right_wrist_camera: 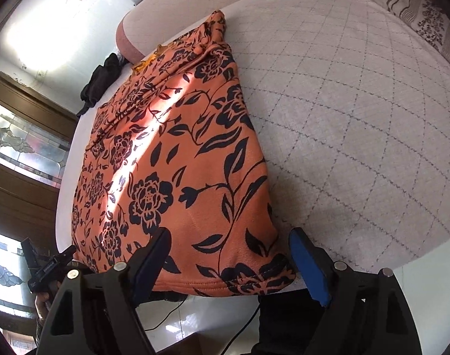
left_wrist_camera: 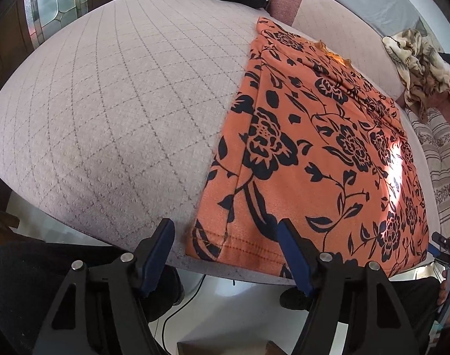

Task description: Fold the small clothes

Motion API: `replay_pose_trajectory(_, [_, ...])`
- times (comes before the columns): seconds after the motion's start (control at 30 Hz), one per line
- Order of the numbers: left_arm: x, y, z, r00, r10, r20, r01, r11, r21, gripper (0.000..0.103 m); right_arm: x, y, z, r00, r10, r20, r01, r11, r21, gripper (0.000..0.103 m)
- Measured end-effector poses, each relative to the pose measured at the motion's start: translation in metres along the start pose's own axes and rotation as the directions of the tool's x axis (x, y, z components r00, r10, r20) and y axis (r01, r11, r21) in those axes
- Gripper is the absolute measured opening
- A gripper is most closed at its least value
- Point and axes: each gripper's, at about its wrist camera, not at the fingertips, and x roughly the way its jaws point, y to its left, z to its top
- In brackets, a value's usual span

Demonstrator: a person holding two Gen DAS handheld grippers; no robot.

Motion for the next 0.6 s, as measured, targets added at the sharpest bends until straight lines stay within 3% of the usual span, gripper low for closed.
replay_pose_trajectory(0.2, [0.01,-0.013,0.002,0.999,0.044,0.001,-0.044,0.997,0.059,0.073,0.007,0.0,0.002,0.999,-0.032,-0.025,0.031,0.999,-0.013,0.084])
replay_pose_trajectory(0.27, [0.012,-0.018,0.001,0.996,0.084,0.011,-0.085,0.992,0.093,0.067,0.009,0.0,0.002,0.999,-0.037,-0.035,0.037,0.999,-0.018,0.083])
replay_pose_trajectory(0.47, [0.009,-0.018,0.001,0.995,0.1,0.025,-0.102,0.99,0.1,0.05,0.012,0.0,0.001,0.994,-0.095,-0.045,0.093,0.995,-0.043,0.063])
replay_pose_trajectory(0.6, [0.008,-0.021,0.0,0.995,0.1,0.029,-0.102,0.989,0.11,0.044,0.012,0.005,-0.001,0.991,-0.131,-0.04,0.128,0.989,-0.073,0.059])
